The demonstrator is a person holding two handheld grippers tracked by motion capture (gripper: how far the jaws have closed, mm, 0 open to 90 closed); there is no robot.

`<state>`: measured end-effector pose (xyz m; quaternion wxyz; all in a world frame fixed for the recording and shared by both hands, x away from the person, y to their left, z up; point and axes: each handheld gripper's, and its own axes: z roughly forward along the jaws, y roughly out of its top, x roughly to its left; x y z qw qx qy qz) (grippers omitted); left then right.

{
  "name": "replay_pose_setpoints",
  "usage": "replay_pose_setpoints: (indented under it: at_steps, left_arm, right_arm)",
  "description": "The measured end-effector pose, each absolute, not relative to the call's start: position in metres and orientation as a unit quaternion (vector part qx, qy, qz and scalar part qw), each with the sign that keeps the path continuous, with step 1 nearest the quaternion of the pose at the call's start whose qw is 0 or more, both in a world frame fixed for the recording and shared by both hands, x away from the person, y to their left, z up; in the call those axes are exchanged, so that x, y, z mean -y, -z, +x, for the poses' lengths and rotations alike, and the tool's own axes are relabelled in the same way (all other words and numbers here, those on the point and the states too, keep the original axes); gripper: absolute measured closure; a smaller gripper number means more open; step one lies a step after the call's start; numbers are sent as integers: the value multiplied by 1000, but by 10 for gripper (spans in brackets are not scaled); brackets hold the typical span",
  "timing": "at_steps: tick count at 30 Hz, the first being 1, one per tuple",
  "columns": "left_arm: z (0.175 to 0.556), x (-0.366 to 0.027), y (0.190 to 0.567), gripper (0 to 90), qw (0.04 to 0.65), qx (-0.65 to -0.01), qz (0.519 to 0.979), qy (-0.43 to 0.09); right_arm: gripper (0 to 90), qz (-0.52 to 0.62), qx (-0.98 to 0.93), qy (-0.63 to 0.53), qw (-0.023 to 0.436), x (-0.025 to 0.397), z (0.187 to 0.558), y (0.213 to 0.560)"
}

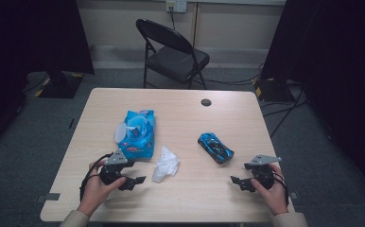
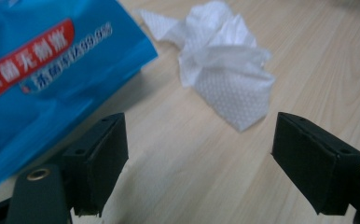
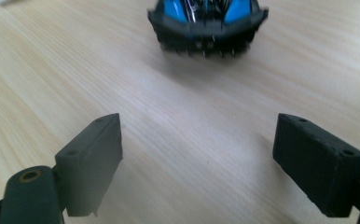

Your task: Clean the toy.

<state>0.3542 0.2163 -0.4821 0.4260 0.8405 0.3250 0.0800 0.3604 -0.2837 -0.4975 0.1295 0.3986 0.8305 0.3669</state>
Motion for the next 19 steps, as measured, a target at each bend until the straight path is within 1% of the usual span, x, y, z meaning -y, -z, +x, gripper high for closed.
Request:
replay_pose_setpoints:
  at_steps: [7,11,19]
  left_arm:
    - [351,-219,501,181,390,-316,861,-84]
    - [351,-218,502,179,387,-301,866,-97]
    - [349,-216,505,153,386,-281,871,-113]
  right_arm:
    - [152,395,-832,-359,150,284,359,503]
    - [144,383,-834,-362,165,285,358,506]
    - [144,381,-834,-364,164,286,358,506]
